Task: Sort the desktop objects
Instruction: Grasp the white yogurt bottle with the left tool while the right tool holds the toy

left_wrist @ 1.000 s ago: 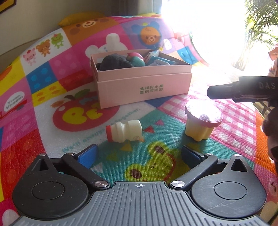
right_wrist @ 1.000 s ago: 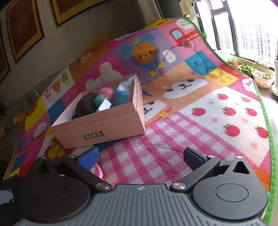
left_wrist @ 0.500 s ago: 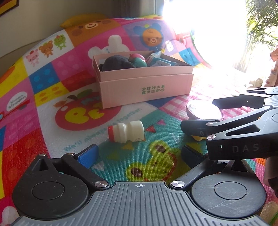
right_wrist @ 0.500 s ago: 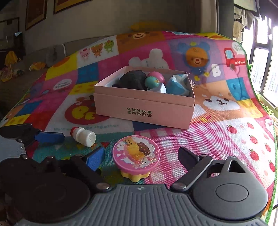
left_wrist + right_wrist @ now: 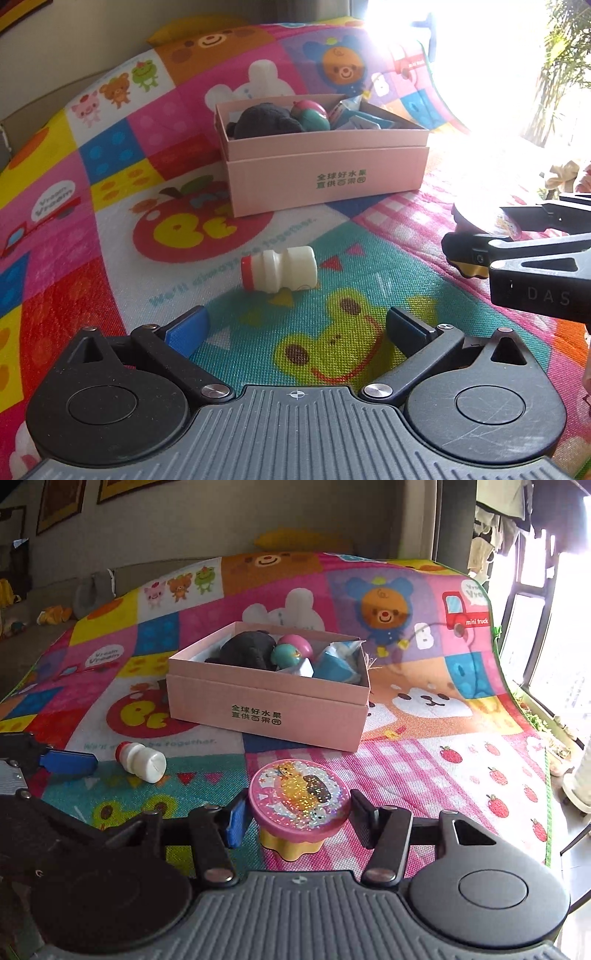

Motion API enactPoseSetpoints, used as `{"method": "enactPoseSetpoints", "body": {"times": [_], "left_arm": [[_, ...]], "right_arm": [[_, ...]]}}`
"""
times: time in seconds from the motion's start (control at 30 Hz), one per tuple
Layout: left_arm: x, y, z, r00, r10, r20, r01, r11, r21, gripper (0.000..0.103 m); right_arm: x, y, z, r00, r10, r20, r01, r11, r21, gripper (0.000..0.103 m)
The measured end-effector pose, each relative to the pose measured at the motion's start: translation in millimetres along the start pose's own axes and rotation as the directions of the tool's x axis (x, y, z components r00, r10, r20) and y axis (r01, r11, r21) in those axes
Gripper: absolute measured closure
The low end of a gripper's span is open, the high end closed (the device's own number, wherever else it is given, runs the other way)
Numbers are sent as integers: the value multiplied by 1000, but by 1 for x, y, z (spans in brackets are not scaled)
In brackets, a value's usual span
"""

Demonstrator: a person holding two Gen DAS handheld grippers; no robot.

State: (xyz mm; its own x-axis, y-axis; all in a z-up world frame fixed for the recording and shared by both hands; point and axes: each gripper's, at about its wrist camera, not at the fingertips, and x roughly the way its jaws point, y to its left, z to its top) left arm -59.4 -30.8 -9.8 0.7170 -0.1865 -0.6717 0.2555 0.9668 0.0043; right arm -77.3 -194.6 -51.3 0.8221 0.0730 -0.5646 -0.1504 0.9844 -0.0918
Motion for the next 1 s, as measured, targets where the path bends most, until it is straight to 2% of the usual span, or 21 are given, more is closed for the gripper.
{"method": "enactPoseSetpoints", "body": {"times": [0.1,0.2,0.33,0.43,0.5,0.57,0.67,0.7,0.77,0.8,1.0], "left_arm": [[0,1,7,998,-4,-63,4,1000,0,0],[1,3,8,996,-18,-83,19,1000,11,0],[-4,2,1,999,-23,-43,24,999,22,0],[-8,7,2,999,-38,-32,37,999,-15,0],[-10,11,7,1000,-13,0,13,999,-52,0],[-10,10,14,999,32,36,-31,999,-34,0],[-6,8,22,996,65,66,-65,998,-2,0],[-5,7,24,996,64,68,-65,998,1,2],[0,4,28,996,64,65,-65,998,14,16],[3,3,29,996,69,58,-70,997,18,27],[13,7,27,999,51,18,-51,999,-6,33]], "right_arm": [[2,-4,-4,1000,2,-5,-2,1000,19,48],[1,-6,-8,1000,-4,11,3,1000,22,48],[0,-8,-11,1000,3,27,-4,999,37,48],[2,-12,-11,1000,12,23,-14,998,61,43],[2,-15,-12,1000,19,23,-21,997,79,40],[3,-17,-12,999,24,23,-26,995,93,34],[2,-18,-13,999,25,29,-28,994,102,33],[1,-18,-13,999,25,32,-29,994,103,33],[1,-18,-13,999,25,36,-29,994,103,32],[0,-18,-13,999,25,36,-29,994,104,32],[1,-18,-13,999,24,35,-27,995,98,32]]}}
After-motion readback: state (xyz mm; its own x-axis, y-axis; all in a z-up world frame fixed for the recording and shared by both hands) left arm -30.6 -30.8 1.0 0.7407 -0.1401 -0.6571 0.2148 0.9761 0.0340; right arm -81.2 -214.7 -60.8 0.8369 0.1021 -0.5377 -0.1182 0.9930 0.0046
